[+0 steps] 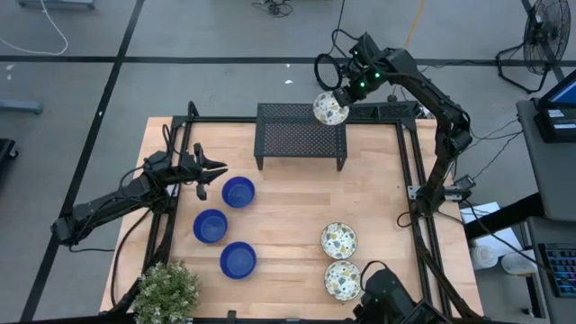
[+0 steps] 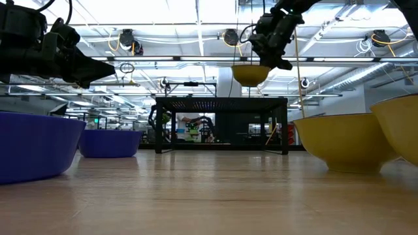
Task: Pick & Place Mini bowls
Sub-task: Put the top white patterned bowl on the shelf
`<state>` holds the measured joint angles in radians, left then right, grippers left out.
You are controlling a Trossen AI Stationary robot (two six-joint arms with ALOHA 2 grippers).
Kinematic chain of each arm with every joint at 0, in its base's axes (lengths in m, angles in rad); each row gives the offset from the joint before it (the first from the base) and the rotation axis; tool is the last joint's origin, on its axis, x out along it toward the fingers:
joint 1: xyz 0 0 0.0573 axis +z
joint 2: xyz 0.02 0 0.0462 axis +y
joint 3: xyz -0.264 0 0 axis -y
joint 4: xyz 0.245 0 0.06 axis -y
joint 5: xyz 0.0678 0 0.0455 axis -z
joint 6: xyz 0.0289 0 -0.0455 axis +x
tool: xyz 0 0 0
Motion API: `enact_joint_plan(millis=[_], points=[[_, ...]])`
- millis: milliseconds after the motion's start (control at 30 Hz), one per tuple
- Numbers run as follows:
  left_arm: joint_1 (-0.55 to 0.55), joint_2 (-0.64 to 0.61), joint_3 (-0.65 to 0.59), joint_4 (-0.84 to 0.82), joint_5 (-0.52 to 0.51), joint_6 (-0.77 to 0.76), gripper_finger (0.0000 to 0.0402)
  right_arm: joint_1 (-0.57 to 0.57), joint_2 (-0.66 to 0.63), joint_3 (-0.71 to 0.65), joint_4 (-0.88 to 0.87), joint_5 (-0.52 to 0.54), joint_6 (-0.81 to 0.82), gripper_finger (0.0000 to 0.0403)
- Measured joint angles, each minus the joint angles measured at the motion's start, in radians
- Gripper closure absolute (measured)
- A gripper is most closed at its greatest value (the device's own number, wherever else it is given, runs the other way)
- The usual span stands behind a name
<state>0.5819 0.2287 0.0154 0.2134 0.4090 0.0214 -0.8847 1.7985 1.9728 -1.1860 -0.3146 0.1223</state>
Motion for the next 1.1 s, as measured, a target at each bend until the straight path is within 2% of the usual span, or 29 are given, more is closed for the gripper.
enact_joint_plan(millis=[167,433,1100], points=[[0.000,0.000,0.000,0.000,0.000,0.000,0.0321,-0.005,-0.001,-0.012,-0.005,-0.001,-0.015,0.0400],[0.000,0.000,0.000,0.000,0.000,0.000,0.0321,-0.013,0.000,-0.122,0.064,-0.001,-0.023,0.0400],[0.000,0.000,0.000,0.000,0.000,0.000,0.0321,-0.015,-0.001,-0.220,0.138,-0.008,-0.029,0.0399]])
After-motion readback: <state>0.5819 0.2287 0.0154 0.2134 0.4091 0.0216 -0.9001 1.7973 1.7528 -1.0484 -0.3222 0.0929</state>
